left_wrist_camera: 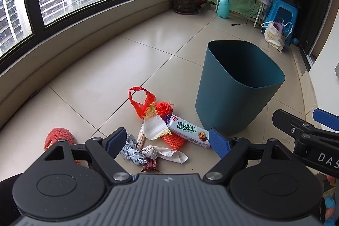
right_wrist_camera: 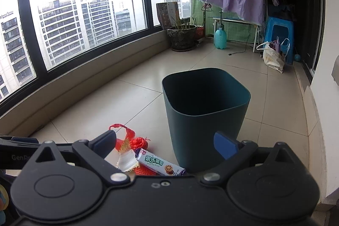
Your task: Collect trash
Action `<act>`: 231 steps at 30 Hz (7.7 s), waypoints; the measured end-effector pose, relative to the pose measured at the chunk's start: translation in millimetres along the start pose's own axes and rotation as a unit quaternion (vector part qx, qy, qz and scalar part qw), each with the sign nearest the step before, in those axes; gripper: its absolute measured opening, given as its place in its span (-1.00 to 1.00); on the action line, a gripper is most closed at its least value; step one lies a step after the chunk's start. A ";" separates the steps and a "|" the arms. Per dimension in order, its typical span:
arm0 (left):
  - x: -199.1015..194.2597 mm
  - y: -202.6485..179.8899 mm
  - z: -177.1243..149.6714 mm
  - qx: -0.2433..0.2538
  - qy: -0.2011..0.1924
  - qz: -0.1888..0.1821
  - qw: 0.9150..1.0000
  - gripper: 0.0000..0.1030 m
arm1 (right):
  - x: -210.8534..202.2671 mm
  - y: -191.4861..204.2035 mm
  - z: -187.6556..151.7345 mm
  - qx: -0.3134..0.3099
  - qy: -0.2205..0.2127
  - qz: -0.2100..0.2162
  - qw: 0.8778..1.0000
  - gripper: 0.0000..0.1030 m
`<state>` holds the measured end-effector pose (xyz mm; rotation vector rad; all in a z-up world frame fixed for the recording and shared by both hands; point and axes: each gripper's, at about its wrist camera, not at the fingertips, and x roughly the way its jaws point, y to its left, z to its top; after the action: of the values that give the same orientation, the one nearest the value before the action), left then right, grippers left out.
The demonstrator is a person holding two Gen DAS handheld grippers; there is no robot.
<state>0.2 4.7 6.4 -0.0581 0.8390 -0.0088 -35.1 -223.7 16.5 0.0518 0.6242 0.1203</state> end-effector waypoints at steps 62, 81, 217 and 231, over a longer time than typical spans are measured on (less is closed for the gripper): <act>-15.9 0.4 -4.2 -0.004 -0.027 -0.012 1.000 0.65 | -6.3 1.1 3.3 -0.009 -0.013 0.012 1.000 0.91; -16.2 -0.8 15.6 -0.017 0.006 0.024 1.000 0.65 | -20.9 -10.7 66.9 -0.067 0.006 0.053 0.996 0.90; 324.2 -238.4 126.9 0.145 0.247 -0.063 0.956 0.34 | 264.3 -197.1 75.4 0.020 0.242 -0.034 0.969 -0.93; 252.2 -250.7 97.2 0.165 0.186 -0.048 0.968 0.34 | 263.8 -193.0 75.0 0.015 0.242 -0.038 0.969 -0.93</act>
<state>244.8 -248.7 -102.5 0.2233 1.1987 -0.2565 239.8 -382.3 -92.0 0.0281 1.1157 0.0476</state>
